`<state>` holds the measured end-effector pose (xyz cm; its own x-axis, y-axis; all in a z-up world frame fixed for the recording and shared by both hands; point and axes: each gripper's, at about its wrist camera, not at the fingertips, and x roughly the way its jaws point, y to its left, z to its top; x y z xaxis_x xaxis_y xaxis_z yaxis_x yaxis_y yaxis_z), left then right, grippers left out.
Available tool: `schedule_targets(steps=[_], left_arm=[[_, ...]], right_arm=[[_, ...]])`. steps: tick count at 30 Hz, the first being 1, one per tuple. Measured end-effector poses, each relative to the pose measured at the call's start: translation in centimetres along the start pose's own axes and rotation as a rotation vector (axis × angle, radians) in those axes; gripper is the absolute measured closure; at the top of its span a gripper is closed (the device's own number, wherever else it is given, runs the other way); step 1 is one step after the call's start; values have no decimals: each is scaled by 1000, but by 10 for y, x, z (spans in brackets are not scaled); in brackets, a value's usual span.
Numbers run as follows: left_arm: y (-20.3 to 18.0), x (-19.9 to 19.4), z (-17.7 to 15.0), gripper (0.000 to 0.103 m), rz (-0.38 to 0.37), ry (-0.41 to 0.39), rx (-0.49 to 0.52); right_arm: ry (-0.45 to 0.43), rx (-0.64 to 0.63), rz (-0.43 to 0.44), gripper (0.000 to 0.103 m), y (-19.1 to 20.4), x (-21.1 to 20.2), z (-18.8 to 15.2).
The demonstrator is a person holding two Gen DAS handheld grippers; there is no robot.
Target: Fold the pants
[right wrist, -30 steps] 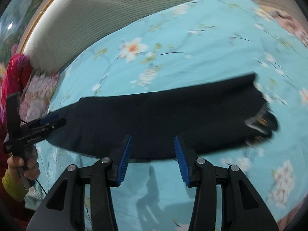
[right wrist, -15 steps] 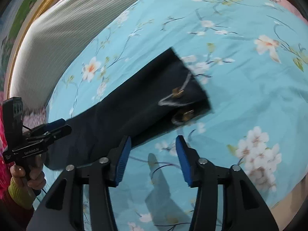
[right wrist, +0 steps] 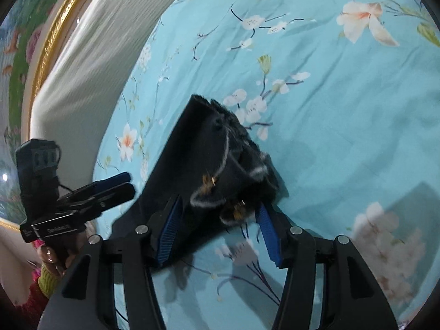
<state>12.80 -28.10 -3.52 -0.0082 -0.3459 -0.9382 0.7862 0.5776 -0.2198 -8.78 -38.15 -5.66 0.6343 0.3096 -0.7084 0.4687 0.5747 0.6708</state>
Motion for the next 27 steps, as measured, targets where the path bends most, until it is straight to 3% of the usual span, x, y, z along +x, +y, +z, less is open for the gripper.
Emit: schedule_targets(steps=[2,3,7,13,14,15,17,20,27], left_arm=[[-9,14,14,30,-29,34,29],[-13,21,20,30,-42,53,40],[-34,45,38,30,-73,97,94],[-52,80,57,42,-91,181,137],[-54,80,59,51,-92,181,152],[-57,80,61,69,-124,185,165],[-58,78,63,87,-163,192,164],[-59,67,62,91,-150,158,173],[-38,1,43,93,-215,8,90]], right_arm=[[-16,-1,8,72,-1,1,1],[-15,6,-4,90,-4,0,2],[-14,15,26,91,-20,-9,8],[1,-54,24,91,-21,-14,10],[5,-56,25,91,-22,-14,10],[8,-61,26,91,-23,-13,10],[12,-71,29,91,-24,-13,8],[8,-86,69,91,-22,-16,9],[16,-178,247,91,10,-29,9]])
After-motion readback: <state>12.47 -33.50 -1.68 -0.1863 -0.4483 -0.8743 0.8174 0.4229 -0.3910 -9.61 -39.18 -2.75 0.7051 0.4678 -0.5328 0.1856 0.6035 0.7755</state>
